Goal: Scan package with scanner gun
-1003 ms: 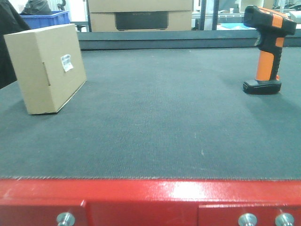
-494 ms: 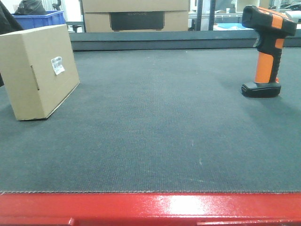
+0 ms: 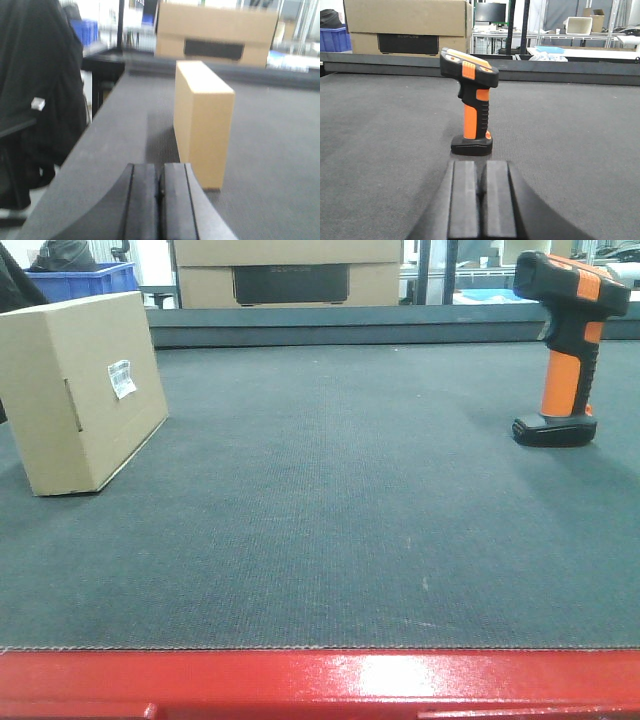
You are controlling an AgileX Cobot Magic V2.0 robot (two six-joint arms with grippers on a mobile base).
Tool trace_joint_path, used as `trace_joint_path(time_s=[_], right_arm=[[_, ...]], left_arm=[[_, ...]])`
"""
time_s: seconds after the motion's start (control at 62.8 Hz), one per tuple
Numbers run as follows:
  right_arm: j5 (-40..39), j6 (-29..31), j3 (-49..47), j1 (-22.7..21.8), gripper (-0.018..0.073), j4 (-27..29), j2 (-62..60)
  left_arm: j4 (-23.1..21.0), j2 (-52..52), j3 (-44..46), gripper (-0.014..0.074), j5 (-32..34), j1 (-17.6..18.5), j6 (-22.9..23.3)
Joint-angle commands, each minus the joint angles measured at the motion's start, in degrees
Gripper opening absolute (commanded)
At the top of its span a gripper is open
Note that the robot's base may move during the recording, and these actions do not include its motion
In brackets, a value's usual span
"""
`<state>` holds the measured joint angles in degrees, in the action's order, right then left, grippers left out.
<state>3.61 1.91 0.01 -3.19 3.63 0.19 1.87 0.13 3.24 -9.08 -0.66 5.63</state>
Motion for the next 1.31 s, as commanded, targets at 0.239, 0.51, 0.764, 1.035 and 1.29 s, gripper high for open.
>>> trace_joint_path(time_s=[0.239, 0.51, 0.764, 1.035, 1.29], right_arm=[[-1.12, 0.21, -0.01, -0.32, -0.0162, 0.07, -0.19], [-1.12, 0.21, -0.01, -0.32, -0.0162, 0.07, -0.19], [-1.12, 0.21, -0.01, -0.32, -0.0162, 0.07, -0.19], [-1.12, 0.21, -0.01, -0.32, -0.0162, 0.07, -0.19], [-1.12, 0.21, -0.01, -0.32, -0.0162, 0.07, -0.19]], left_arm=[[-0.32, 10.38, 24.7, -0.0111, -31.39, -0.3, -0.12], [-0.81, 17.18, 32.21, -0.0111, -31.2, -0.3, -0.12], [-0.69, 27.28, 36.87, -0.0111, -25.59, -0.3, -0.12], [-2.87, 53.43, 52.0, -0.0111, -28.6, -0.3, -0.12], [-2.59, 72.91, 71.25, -0.0111, -37.21, 3.9, 0.43]])
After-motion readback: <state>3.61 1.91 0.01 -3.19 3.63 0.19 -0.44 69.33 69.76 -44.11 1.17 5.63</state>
